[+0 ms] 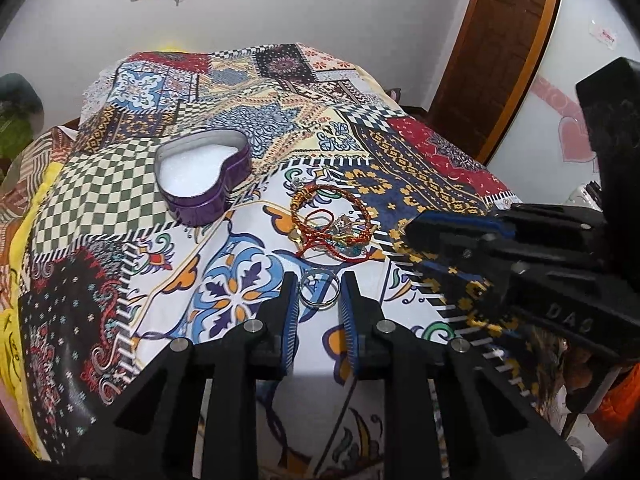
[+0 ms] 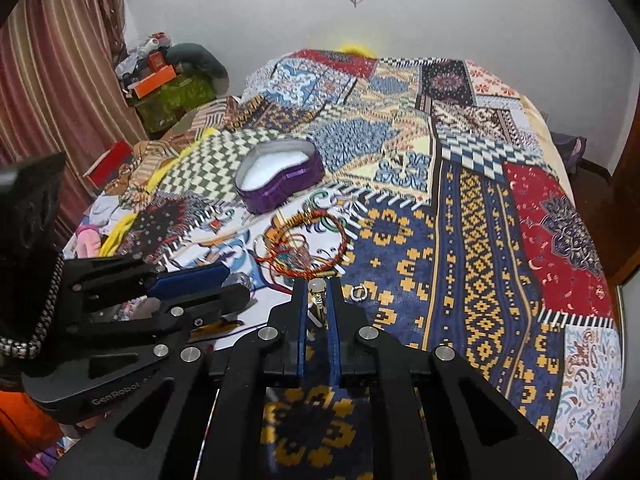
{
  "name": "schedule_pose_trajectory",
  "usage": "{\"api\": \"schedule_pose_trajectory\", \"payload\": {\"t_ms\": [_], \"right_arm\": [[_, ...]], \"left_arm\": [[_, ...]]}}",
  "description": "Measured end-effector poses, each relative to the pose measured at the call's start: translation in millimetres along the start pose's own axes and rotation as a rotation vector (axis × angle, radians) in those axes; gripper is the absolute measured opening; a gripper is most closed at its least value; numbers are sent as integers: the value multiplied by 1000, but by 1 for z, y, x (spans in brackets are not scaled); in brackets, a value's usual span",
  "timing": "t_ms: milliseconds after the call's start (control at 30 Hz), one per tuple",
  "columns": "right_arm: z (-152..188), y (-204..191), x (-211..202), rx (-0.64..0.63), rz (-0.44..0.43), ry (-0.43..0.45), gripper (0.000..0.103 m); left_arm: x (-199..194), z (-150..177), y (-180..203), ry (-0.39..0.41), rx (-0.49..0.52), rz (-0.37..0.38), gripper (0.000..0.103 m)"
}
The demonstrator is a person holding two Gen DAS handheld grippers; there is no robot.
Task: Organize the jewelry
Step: 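Grasp a gold ring with the right tool while the left tool grasps a silver ring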
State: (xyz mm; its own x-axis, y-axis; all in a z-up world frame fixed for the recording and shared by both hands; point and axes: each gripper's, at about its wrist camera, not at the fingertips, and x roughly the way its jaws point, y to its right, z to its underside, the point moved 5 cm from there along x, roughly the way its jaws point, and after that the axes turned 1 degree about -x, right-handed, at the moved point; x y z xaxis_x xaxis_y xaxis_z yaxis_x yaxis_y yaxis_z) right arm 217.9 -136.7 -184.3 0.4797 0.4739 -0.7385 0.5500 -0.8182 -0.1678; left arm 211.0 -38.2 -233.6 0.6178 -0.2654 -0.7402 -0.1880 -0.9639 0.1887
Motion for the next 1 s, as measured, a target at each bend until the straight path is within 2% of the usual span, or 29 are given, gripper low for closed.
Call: {"api": "schedule_pose_trajectory", "payload": {"t_ms": [400,567,633,667,700,833,1000], "right_arm": [[-19,-20,-25,-30,13,81,7],[-15,-15,-15,-22,16,43,8],[-8,-10,-4,0,3,-12,17],[-3,-5,3,13,4,-40,30],[0,-3,5,23,10,-47,39],[4,8,12,19,67,-46,39],[-5,15,21,-26,91,-48,38]], "left_arm": [[-50,-17,-10,119,-11,-58,20],[-61,-21,-19,151,-18,-91,21],[-61,-20,-23,150,-24,-94,21],[-61,-19,-24,148,-26,-98,21],[-60,-17,-25,145,-27,-102,21],[-53,-9,-31,125,-36,-111,21],[-43,-5,-38,106,-51,-118,21]]}}
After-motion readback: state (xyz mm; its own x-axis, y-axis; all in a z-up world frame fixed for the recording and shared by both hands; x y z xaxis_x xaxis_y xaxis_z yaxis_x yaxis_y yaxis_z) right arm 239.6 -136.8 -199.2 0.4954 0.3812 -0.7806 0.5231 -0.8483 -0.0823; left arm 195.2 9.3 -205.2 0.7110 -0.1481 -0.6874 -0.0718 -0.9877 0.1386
